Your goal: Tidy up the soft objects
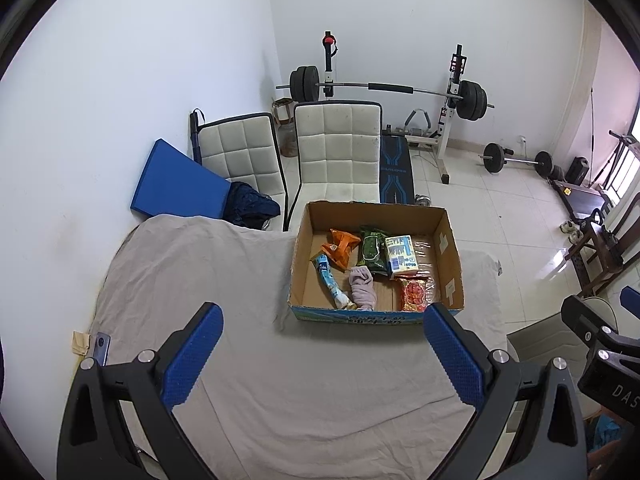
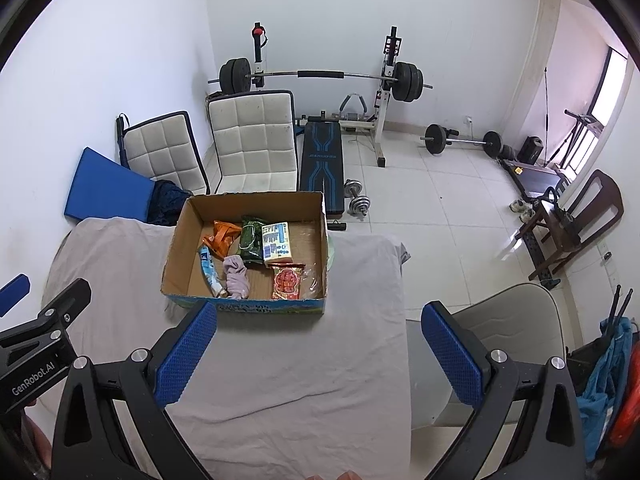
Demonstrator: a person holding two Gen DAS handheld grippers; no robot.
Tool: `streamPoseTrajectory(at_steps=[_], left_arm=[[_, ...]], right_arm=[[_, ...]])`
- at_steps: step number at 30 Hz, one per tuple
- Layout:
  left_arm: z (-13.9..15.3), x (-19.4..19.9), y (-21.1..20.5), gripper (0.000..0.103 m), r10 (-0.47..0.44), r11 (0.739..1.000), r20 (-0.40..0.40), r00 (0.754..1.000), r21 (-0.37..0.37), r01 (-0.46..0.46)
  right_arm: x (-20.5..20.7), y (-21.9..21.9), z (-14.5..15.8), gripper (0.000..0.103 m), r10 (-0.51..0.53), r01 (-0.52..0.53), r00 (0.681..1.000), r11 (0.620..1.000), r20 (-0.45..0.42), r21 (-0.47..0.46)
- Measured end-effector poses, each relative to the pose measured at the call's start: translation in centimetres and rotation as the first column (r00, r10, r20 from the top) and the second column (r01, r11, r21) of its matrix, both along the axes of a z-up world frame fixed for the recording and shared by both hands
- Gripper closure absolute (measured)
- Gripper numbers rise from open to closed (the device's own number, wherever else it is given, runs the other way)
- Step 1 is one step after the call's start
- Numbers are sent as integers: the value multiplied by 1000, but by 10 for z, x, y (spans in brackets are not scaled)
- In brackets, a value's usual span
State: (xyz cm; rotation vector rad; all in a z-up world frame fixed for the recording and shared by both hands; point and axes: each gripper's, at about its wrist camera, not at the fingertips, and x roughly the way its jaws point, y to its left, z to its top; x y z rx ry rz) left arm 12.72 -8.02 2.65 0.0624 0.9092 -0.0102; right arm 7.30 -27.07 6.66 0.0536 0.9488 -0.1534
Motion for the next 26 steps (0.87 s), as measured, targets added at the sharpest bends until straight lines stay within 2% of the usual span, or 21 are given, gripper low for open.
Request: streamPoseTrajectory(at_steps=[26], left_arm=[[8, 3, 2, 0, -6, 1000, 6, 1000, -9, 6]], right_arm=[[4, -1, 7, 0, -5, 5, 1000, 1000, 12, -11]])
